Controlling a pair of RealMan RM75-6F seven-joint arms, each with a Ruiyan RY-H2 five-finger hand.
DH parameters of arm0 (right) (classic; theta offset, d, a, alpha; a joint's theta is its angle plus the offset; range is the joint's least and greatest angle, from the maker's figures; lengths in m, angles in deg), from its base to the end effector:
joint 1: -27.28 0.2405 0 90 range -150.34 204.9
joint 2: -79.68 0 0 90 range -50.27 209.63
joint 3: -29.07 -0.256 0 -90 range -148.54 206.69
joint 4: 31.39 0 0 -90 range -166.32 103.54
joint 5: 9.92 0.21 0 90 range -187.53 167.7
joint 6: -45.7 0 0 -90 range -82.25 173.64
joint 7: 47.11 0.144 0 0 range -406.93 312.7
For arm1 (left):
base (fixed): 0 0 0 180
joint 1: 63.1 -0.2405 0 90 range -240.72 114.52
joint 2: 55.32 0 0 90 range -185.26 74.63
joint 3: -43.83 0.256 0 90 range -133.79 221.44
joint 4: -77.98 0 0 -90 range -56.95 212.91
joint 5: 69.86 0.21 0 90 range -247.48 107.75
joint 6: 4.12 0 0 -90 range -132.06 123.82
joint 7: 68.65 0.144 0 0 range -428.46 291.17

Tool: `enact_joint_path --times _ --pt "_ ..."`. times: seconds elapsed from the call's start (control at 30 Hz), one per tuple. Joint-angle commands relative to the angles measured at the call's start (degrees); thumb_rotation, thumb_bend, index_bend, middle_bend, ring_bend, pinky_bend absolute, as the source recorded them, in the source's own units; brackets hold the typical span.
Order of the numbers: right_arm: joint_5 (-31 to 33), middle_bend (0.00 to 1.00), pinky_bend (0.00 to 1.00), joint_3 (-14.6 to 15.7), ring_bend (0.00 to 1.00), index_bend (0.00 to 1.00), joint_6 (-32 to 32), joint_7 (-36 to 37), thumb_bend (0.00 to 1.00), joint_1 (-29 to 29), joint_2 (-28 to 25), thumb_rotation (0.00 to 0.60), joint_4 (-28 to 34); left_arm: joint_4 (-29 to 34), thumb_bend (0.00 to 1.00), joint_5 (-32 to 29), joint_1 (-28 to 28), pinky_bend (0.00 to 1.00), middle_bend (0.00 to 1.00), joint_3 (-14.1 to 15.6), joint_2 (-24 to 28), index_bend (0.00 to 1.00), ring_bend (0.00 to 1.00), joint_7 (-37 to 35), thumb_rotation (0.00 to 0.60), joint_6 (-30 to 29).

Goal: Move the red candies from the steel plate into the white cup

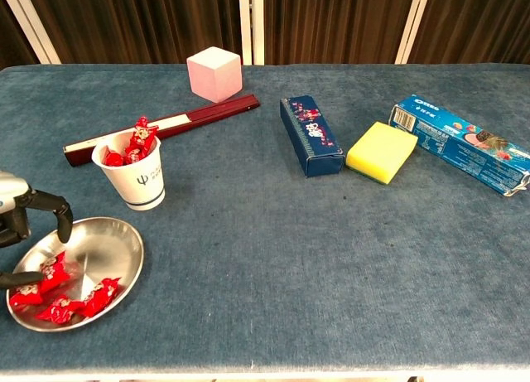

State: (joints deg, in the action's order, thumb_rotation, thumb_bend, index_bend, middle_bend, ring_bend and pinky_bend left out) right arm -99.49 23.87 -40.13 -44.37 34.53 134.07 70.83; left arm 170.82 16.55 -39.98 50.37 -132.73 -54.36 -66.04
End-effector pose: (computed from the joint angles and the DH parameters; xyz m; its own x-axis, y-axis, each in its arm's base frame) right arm -0.2657 -0.1977 0.1989 0.3479 0.0597 0.9356 -0.9266 -0.1304 0.3528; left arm -0.2457 0.2075 0.0115 0.5410 0.3846 0.7479 0.8217 -0.4315 -0.3724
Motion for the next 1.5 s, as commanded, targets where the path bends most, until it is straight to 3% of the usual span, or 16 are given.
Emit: enact_joint_path --times 0.03,0.57,1.07,1.3,1.5 --pt "0.02 0.01 0.03 0.04 0.00 0.00 -0.04 -0.13 0.16 -0.07 0.00 0.600 0.09 -0.45 0.19 -0.26 0.08 0.83 0.96 -0.11 -0.30 0.44 0.92 0.21 0.544 0.38" --pt "0.67 0.01 0.03 -0.06 0.00 0.00 0.38 -0.73 0.16 -0.01 -0.06 0.600 0.50 -2.06 0.19 -0.38 1.09 0.83 0.96 -0.56 -1.76 0.46 0.92 -0.79 0.557 2.61" --pt "1.01 0.01 0.02 -0.22 0.00 0.00 0.60 -1.12 0.16 0.11 -0.11 0.600 0.87 -3.00 0.35 -0.33 2.32 0.83 0.96 -0.48 -2.39 0.56 0.92 -5.44 0.563 5.09" --pt "1.05 0.01 0.03 -0.29 0.00 0.00 0.60 -0.83 0.16 0.14 -0.04 0.600 0.68 0.04 0.35 0.73 2.08 0.83 0.96 -1.91 0.37 0.57 0.92 -10.39 0.563 1.94" --pt "1.03 0.01 0.02 -0.36 0.00 0.00 0.39 -0.30 0.16 0.08 -0.05 0.600 0.32 3.57 0.35 1.69 2.30 0.83 0.96 -5.01 4.35 0.57 0.92 -16.33 0.561 -2.25"
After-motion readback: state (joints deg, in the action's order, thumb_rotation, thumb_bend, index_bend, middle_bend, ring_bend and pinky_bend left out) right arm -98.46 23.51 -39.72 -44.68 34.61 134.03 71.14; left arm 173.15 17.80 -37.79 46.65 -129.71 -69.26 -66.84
